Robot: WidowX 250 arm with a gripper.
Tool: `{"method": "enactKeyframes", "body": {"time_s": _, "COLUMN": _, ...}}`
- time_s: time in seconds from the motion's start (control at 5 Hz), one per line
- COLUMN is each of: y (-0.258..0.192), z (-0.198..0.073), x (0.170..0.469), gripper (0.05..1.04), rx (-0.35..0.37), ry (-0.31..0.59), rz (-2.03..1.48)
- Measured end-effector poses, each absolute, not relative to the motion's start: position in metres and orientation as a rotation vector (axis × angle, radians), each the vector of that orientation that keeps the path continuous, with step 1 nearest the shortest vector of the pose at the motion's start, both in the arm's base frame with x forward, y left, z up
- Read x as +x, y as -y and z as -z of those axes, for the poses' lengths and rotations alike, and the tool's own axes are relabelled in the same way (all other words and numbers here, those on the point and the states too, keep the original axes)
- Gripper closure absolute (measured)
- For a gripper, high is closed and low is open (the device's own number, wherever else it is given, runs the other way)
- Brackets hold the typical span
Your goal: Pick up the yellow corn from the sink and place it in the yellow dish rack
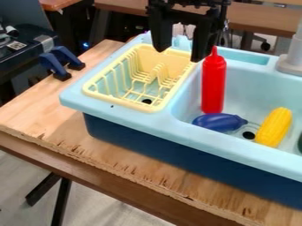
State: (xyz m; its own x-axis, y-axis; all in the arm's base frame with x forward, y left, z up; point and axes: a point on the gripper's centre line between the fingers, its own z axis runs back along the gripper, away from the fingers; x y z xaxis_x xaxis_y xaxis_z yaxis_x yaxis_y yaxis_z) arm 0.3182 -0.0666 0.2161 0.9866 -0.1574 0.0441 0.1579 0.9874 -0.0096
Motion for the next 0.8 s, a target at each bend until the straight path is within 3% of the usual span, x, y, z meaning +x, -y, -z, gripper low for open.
{"method": "enactKeyframes", "body": {"time_s": 0.4, "y": 0.094, "z": -0.196, "x": 0.328, "gripper": 0.081, "rx": -0.009, "ry": 0.009, "rz": 0.230}}
{"method": "enactKeyframes", "body": {"time_s": 0.8, "y": 0.136, "z": -0.188, "x": 0.341, "gripper": 0.081, "rx": -0.036, "ry": 0.073, "rz": 0.328}}
